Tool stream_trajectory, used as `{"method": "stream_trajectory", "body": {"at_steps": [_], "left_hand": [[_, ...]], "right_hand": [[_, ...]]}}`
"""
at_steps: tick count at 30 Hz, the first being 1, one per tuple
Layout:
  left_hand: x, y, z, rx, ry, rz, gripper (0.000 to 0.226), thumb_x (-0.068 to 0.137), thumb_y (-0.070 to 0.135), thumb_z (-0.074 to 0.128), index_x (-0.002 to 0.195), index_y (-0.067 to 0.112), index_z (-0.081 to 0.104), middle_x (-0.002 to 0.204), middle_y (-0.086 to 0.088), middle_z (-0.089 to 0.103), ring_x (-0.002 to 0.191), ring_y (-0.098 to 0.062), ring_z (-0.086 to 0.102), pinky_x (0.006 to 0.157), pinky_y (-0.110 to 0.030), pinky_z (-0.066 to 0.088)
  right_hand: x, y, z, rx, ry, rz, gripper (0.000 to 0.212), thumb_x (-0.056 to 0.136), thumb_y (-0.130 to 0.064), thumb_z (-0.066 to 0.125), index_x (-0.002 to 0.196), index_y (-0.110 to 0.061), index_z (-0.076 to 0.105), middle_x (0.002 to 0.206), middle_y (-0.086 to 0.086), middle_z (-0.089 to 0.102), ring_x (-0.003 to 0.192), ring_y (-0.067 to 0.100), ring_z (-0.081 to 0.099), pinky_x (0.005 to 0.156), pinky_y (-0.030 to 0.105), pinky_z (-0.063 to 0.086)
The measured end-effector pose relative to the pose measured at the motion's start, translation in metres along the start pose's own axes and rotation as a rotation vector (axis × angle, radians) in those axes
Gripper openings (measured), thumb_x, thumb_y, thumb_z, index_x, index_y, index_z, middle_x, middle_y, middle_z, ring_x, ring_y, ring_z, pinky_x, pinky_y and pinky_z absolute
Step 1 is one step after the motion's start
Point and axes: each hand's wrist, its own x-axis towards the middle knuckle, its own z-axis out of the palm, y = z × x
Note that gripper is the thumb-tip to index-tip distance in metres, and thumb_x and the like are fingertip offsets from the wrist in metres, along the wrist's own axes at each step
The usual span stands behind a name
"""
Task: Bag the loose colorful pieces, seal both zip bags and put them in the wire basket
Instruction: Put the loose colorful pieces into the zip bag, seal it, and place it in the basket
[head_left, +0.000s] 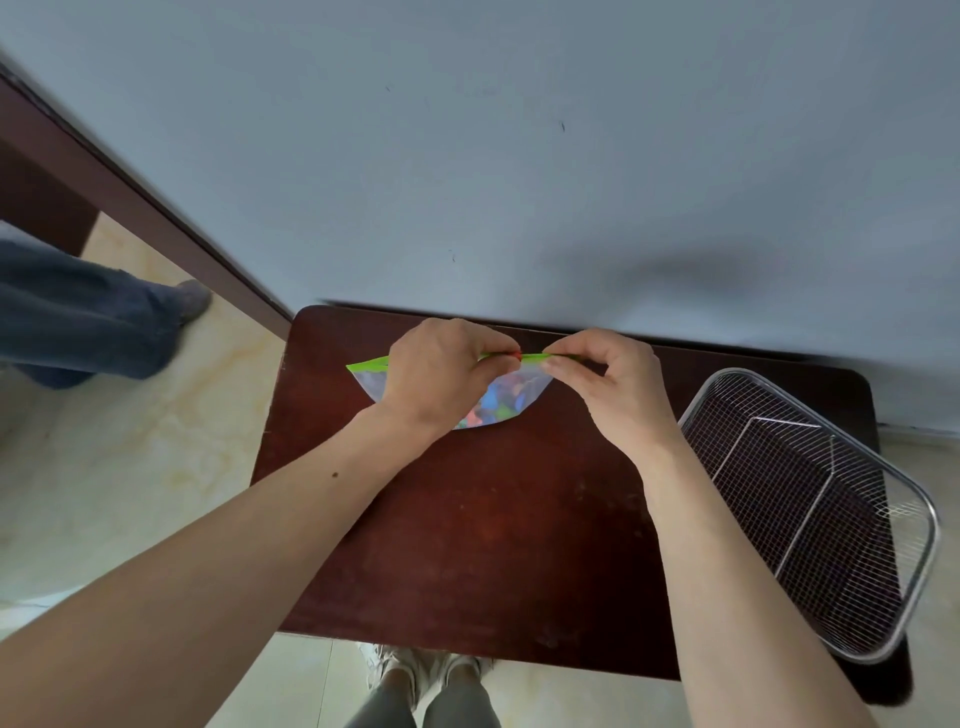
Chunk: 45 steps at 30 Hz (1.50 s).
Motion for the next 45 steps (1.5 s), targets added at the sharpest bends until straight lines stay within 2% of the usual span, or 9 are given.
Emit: {"method": "stream_trajectory", "body": {"at_steps": [9, 11, 16, 20, 24, 28, 34, 39, 45], "left_hand": [[-0.013, -0.045, -0.026, -0.086, 0.013, -0.140, 0.016, 0.084, 0.036, 0.068, 0.097, 0.032, 0.076, 0.100, 0.011, 0.077, 0.099, -0.013, 0.068, 0.081, -0.035, 0.053], [-0.015, -0.055, -0.029, -0.113, 0.025, -0.161, 0.015, 0.084, 0.034, 0.068, 0.096, 0.032, 0.077, 0.096, 0.010, 0.077, 0.095, -0.014, 0.069, 0.082, -0.039, 0.054], [-0.022, -0.076, -0.037, -0.144, 0.066, -0.242, 0.013, 0.082, 0.030, 0.070, 0.093, 0.031, 0.077, 0.089, 0.008, 0.078, 0.090, -0.013, 0.070, 0.083, -0.040, 0.055], [-0.027, -0.081, -0.037, -0.152, 0.069, -0.237, 0.013, 0.083, 0.028, 0.070, 0.094, 0.028, 0.078, 0.090, 0.007, 0.077, 0.088, -0.013, 0.069, 0.082, -0.037, 0.055], [-0.026, -0.081, -0.037, -0.202, 0.075, -0.237, 0.012, 0.084, 0.027, 0.069, 0.094, 0.027, 0.076, 0.084, 0.012, 0.072, 0.085, -0.009, 0.068, 0.082, -0.033, 0.054], [-0.030, -0.083, -0.034, -0.263, 0.073, -0.231, 0.009, 0.084, 0.025, 0.069, 0.092, 0.026, 0.075, 0.081, 0.012, 0.071, 0.078, -0.004, 0.065, 0.083, -0.035, 0.055], [-0.035, -0.084, -0.031, -0.292, 0.052, -0.231, 0.011, 0.084, 0.028, 0.070, 0.094, 0.025, 0.073, 0.086, 0.010, 0.074, 0.085, -0.006, 0.069, 0.085, -0.039, 0.056], [-0.033, -0.080, -0.032, -0.270, 0.069, -0.219, 0.007, 0.084, 0.028, 0.070, 0.090, 0.026, 0.072, 0.083, 0.009, 0.071, 0.082, -0.008, 0.067, 0.082, -0.040, 0.057], [-0.031, -0.081, -0.035, -0.264, 0.080, -0.215, 0.004, 0.084, 0.029, 0.069, 0.088, 0.028, 0.070, 0.082, 0.010, 0.070, 0.083, -0.011, 0.066, 0.082, -0.042, 0.056]], "right_hand": [[0.001, 0.008, -0.008, -0.012, 0.046, 0.028, 0.008, 0.083, -0.020, 0.073, 0.085, -0.027, 0.075, 0.074, -0.026, 0.069, 0.075, -0.010, 0.062, 0.073, 0.008, 0.041], [0.000, 0.010, -0.009, -0.010, 0.061, 0.038, 0.009, 0.083, -0.019, 0.073, 0.084, -0.028, 0.075, 0.073, -0.030, 0.069, 0.075, -0.008, 0.062, 0.073, 0.011, 0.043], [-0.001, 0.012, -0.011, -0.010, 0.090, 0.047, 0.009, 0.084, -0.018, 0.071, 0.085, -0.027, 0.075, 0.081, -0.020, 0.070, 0.078, 0.000, 0.064, 0.078, 0.018, 0.047], [-0.001, 0.010, -0.007, -0.014, 0.100, 0.040, 0.010, 0.084, -0.018, 0.071, 0.085, -0.026, 0.074, 0.081, -0.019, 0.070, 0.079, 0.003, 0.064, 0.077, 0.019, 0.046], [-0.001, 0.008, -0.006, 0.021, 0.116, 0.039, 0.012, 0.085, -0.015, 0.071, 0.084, -0.027, 0.073, 0.081, -0.018, 0.070, 0.076, -0.004, 0.063, 0.075, 0.013, 0.044], [-0.002, 0.008, -0.005, 0.020, 0.129, 0.037, 0.009, 0.084, -0.016, 0.072, 0.089, -0.023, 0.074, 0.084, -0.019, 0.070, 0.078, -0.005, 0.063, 0.077, 0.014, 0.045], [-0.004, 0.006, -0.002, 0.025, 0.117, 0.032, 0.009, 0.084, -0.018, 0.073, 0.092, -0.022, 0.075, 0.085, -0.018, 0.070, 0.082, -0.004, 0.062, 0.077, 0.007, 0.042], [-0.004, 0.005, -0.001, 0.026, 0.111, 0.030, 0.009, 0.085, -0.019, 0.071, 0.093, -0.020, 0.075, 0.087, -0.016, 0.070, 0.086, 0.004, 0.063, 0.081, 0.014, 0.045], [-0.003, 0.003, 0.002, 0.035, 0.124, 0.035, 0.007, 0.086, -0.020, 0.071, 0.089, -0.026, 0.073, 0.084, -0.017, 0.070, 0.084, 0.003, 0.063, 0.080, 0.016, 0.044]]}}
